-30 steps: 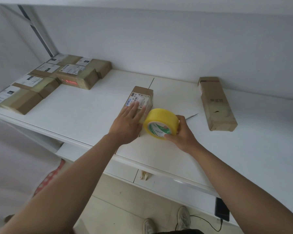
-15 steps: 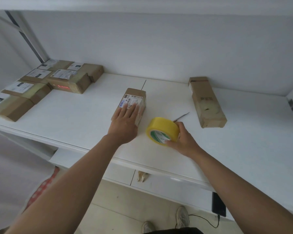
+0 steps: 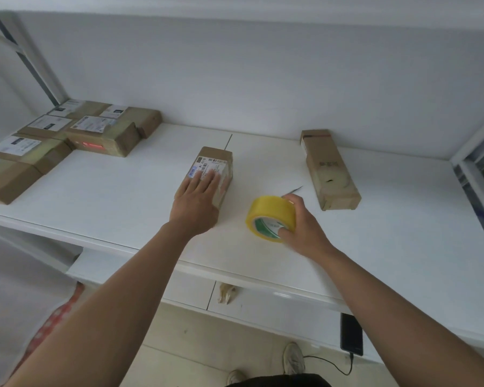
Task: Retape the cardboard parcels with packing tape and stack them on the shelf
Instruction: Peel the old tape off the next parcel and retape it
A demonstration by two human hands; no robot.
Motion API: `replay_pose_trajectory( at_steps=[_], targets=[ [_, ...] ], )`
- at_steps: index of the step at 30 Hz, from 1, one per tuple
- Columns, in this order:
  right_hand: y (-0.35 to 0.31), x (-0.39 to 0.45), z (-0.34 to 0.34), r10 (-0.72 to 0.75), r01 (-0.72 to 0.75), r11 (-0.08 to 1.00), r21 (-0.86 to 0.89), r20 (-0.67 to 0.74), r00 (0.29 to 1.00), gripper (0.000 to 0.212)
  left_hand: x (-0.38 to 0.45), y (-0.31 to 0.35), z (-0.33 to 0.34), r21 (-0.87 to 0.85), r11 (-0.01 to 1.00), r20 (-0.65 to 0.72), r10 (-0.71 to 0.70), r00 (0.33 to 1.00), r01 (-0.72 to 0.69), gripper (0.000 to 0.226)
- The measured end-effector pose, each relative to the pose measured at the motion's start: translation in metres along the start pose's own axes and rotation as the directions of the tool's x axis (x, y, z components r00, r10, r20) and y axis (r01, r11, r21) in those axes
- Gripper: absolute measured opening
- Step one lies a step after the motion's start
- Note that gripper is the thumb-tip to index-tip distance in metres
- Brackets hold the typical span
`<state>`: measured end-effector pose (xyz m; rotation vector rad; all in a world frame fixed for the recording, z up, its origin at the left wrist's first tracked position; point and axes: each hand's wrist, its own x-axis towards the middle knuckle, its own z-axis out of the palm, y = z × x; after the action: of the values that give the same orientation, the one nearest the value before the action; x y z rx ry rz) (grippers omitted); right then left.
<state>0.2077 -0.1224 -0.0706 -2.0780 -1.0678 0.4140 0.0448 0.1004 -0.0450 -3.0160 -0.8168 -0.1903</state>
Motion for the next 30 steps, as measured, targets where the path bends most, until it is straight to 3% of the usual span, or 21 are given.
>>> replay_pose_trajectory(
  at_steps=[3, 8, 11, 14, 19, 27, 30],
  targets=[
    [0.000, 0.000, -0.002, -0.029, 0.030, 0.999, -0.019, 0.026, 0.999, 0.076, 0.000, -0.003, -0.001, -0.007, 1.000, 0.003, 0.005, 1.000, -0.005, 0.078],
    [0.009, -0.006, -0.041, -0.019, 0.058, 0.950, -0.307, 0.128, 0.992, 0.080, 0.001, -0.009, 0.000, -0.004, 1.000, -0.011, 0.006, 1.000, -0.006, 0.077],
    [-0.001, -0.005, -0.049, -0.006, 0.078, 0.926, -0.369, 0.193, 0.981, 0.082, 0.002, -0.008, 0.000, 0.000, 1.000, -0.014, 0.000, 1.000, 0.000, 0.077],
    [-0.008, -0.004, -0.049, -0.017, 0.079, 0.939, -0.334, 0.186, 0.982, 0.078, 0.003, -0.010, -0.001, -0.008, 1.000, 0.018, -0.017, 1.000, 0.018, 0.078],
    [0.004, -0.012, -0.045, 0.105, -0.108, 0.994, 0.020, 0.126, 0.987, 0.068, 0.004, -0.008, -0.002, -0.019, 0.998, 0.034, -0.061, 0.998, 0.061, 0.079],
    [-0.003, -0.018, -0.070, 0.129, -0.103, 0.988, -0.114, 0.251, 0.959, 0.057, 0.002, 0.003, -0.001, 0.071, 0.997, -0.017, -0.044, 0.999, 0.045, 0.081],
    [-0.026, -0.003, -0.080, 0.264, -0.228, 0.960, -0.160, 0.266, 0.927, 0.079, 0.002, 0.004, -0.001, 0.099, 0.994, -0.010, -0.033, 0.999, 0.034, 0.080]
  ],
)
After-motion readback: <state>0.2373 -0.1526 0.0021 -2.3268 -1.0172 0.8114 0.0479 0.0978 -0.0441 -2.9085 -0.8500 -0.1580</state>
